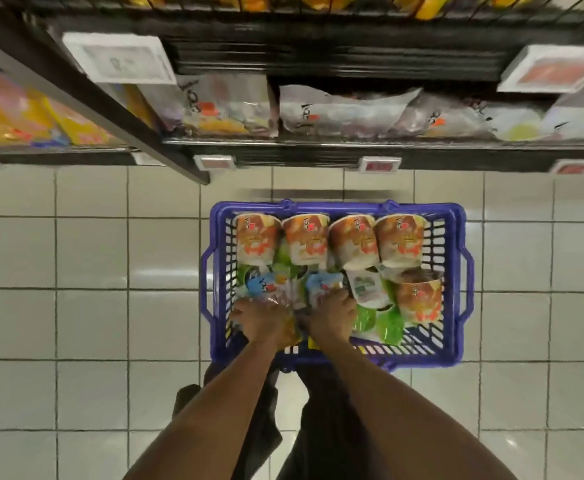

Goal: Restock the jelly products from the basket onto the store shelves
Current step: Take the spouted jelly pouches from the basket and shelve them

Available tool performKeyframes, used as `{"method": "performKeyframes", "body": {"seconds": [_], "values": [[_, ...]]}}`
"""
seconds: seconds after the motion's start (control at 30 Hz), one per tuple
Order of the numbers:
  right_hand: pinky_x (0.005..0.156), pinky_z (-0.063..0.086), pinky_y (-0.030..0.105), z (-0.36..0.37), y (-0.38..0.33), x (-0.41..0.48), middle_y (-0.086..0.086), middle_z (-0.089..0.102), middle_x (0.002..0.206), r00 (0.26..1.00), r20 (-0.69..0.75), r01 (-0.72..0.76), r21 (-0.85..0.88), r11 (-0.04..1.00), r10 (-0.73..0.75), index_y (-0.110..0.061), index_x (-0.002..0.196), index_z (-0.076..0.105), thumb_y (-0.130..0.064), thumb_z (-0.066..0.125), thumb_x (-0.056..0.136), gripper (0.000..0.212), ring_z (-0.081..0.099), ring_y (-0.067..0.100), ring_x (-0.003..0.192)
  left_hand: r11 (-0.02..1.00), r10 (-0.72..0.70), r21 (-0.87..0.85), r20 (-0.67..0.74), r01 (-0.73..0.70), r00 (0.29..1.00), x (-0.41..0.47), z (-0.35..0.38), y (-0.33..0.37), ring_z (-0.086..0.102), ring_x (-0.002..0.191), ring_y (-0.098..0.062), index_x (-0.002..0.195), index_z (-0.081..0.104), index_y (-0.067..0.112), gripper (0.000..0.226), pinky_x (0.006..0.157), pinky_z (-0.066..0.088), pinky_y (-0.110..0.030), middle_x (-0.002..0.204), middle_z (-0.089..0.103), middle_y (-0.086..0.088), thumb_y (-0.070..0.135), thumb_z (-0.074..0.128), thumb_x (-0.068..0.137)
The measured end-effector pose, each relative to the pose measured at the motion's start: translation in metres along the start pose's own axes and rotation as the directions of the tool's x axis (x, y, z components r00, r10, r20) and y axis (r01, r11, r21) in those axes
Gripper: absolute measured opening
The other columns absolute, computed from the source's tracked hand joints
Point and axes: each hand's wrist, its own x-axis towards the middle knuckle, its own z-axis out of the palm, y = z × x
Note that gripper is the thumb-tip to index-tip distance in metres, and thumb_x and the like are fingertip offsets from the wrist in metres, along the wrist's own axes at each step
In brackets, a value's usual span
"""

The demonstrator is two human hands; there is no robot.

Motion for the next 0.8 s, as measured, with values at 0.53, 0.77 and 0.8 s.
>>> {"method": "performKeyframes", "body": {"seconds": [0.53, 0.77, 0.8], "values": [[0.068, 0.058, 0.057, -0.158, 0.029, -0.139, 0.034, 0.062, 0.077, 0.969, 0.176, -0.038, 0.799, 0.6, -0.172, 0.008, 0.098, 0.062, -0.04, 0.062, 0.089, 0.048, 0.061, 0.04, 0.062, 0.929, 0.298, -0.302, 0.263, -0.215, 0.918, -0.144, -0.129, 0.052, 0.065, 0.11, -0.032, 0.125, 0.061, 0.012, 0.078, 0.098, 0.051, -0.05, 0.12, 0.068, -0.011, 0.05, 0.084, 0.06], [0.083, 0.056, 0.058, -0.284, 0.019, -0.286, 0.014, 0.073, 0.11, 0.912, 0.046, 0.082, 0.953, 0.29, -0.408, -0.015, 0.119, 0.068, -0.037, 0.087, 0.062, 0.064, 0.071, 0.035, 0.099, 0.721, 0.573, -0.63, 0.308, -0.289, 0.76, -0.303, -0.254, 0.092, 0.073, 0.093, -0.025, 0.121, 0.067, 0.005, 0.036, 0.072, 0.06, -0.035, 0.108, 0.074, -0.015, 0.013, 0.071, 0.086], [0.086, 0.055, 0.057, -0.302, 0.015, -0.306, 0.014, 0.073, 0.113, 0.908, 0.025, 0.097, 0.959, 0.266, -0.419, -0.013, 0.12, 0.066, -0.036, 0.085, 0.064, 0.063, 0.07, 0.036, 0.103, 0.697, 0.595, -0.65, 0.287, -0.303, 0.751, -0.326, -0.27, 0.101, 0.072, 0.094, -0.026, 0.122, 0.066, 0.006, 0.036, 0.075, 0.06, -0.037, 0.109, 0.074, -0.015, 0.013, 0.07, 0.087]]}}
